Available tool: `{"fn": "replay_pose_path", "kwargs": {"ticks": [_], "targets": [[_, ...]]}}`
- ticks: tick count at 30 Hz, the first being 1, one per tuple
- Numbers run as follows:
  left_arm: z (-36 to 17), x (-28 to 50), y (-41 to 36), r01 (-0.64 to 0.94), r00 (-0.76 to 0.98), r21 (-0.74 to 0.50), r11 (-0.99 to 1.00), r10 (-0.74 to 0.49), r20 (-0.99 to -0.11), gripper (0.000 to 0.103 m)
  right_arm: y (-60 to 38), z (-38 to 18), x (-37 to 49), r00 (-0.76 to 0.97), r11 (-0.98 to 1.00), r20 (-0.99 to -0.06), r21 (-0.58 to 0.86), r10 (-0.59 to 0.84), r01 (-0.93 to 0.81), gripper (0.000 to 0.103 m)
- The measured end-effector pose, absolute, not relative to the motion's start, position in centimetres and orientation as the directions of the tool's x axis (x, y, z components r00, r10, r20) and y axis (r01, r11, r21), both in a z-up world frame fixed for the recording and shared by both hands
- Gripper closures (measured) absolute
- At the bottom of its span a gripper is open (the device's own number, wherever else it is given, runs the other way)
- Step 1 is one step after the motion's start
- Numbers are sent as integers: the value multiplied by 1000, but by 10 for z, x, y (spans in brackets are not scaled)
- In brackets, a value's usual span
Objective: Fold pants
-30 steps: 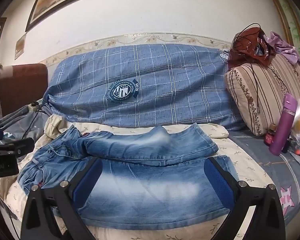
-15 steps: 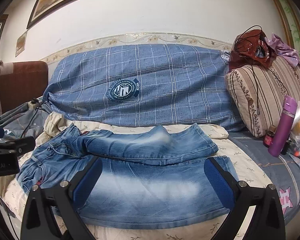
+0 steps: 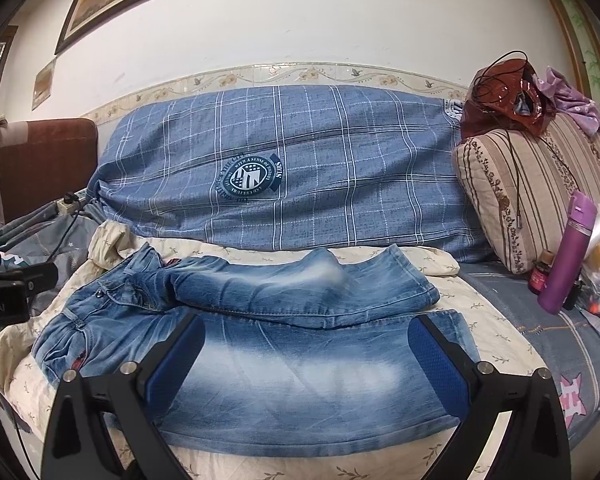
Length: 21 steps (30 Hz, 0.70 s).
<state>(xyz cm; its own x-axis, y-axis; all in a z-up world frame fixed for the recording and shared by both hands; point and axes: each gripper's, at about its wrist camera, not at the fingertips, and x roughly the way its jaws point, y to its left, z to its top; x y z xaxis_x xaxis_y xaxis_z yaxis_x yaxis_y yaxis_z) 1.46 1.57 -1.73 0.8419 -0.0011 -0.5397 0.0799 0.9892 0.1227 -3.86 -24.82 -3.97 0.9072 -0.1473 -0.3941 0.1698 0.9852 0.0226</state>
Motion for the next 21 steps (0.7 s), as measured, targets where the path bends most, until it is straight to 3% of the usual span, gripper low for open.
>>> {"fn": "replay_pose_path", "kwargs": {"ticks": [21], "targets": [[-23,15,9,97,832,124,988,-11,-555,0,-251,-40,-38,905,985,-399,28,-147,172,0]]}}
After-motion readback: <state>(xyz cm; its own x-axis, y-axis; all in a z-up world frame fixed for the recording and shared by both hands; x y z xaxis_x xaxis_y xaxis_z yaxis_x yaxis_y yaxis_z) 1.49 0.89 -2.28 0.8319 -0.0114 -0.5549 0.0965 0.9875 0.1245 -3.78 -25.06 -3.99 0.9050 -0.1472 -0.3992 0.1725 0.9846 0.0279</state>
